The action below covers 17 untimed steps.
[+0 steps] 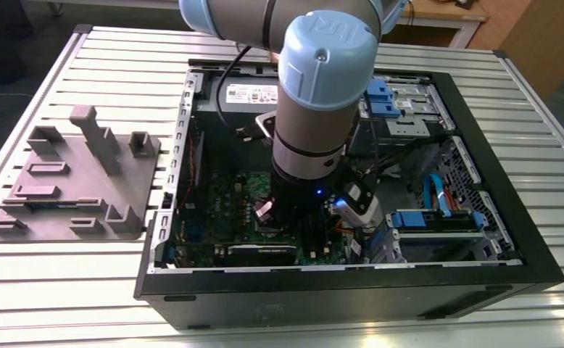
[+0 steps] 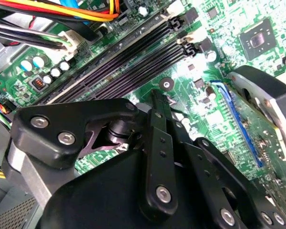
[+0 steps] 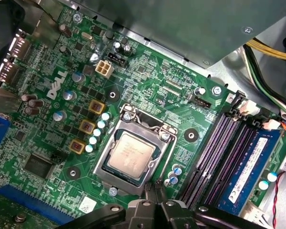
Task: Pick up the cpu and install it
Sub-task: 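Install the first cpu locking lever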
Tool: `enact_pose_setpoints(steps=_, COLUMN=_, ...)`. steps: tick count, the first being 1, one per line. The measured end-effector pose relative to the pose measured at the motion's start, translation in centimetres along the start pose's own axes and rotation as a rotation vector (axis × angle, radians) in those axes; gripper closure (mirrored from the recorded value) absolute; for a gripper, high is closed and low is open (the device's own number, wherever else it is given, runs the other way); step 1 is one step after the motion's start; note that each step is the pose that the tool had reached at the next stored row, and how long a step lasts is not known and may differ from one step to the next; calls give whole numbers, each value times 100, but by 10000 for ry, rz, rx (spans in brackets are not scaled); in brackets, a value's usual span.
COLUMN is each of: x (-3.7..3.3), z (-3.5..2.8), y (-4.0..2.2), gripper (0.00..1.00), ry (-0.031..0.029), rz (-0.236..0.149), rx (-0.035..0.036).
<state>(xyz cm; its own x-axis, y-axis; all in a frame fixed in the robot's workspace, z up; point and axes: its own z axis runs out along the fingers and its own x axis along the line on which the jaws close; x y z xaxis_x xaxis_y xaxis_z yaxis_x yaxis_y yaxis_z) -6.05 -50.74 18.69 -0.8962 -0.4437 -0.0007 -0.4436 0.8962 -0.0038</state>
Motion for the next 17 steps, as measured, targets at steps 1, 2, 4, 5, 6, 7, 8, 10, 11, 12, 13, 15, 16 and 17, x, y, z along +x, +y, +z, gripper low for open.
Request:
enact_pose_setpoints(steps=1, x=-4, z=3, y=-1, gripper=90, ry=-7, rz=-21, rx=-4)
enact_pose_setpoints(steps=2, x=-5, z=3, y=-2, gripper=90, ry=-4, rz=-40, rx=-5)
enact_pose_setpoints(steps=4, x=-5, z=3, y=-2, gripper=90, ry=-4, rz=-57, rx=-5)
enact_pose_setpoints(steps=5, x=-5, z=1, y=-2, gripper=90, ry=-1, rz=-58, rx=-3)
enact_pose_setpoints(steps=6, x=-5, z=1, y=-2, gripper=90, ry=0, rz=-60, rx=-3)
enact_pose_setpoints(steps=7, x=-5, z=1, y=-2, gripper=90, ry=0, rz=-60, rx=-3)
enact_pose_setpoints(steps=8, x=-5, z=-2, y=-2, gripper=90, ry=0, rz=-59, rx=-4)
enact_pose_setpoints(steps=10, x=-5, z=-20, y=-1, gripper=90, ry=-5, rz=-59, rx=-11)
enact_pose_setpoints(steps=11, x=-5, z=-36, y=-1, gripper=90, ry=-7, rz=-58, rx=-14)
enact_pose_setpoints(steps=12, x=-5, z=-58, y=-1, gripper=90, ry=-6, rz=-57, rx=-12)
enact_pose_setpoints(steps=13, x=-4, z=-87, y=-2, gripper=90, ry=0, rz=-57, rx=-4)
enact_pose_setpoints(steps=15, x=-5, z=-146, y=-3, gripper=90, ry=-2, rz=-59, rx=-6)
enact_pose_setpoints(steps=16, x=-5, z=-181, y=-3, gripper=90, ry=1, rz=-59, rx=-3)
enact_pose_setpoints(steps=17, x=-5, z=-210, y=-3, gripper=90, ry=1, rz=-59, rx=-3)
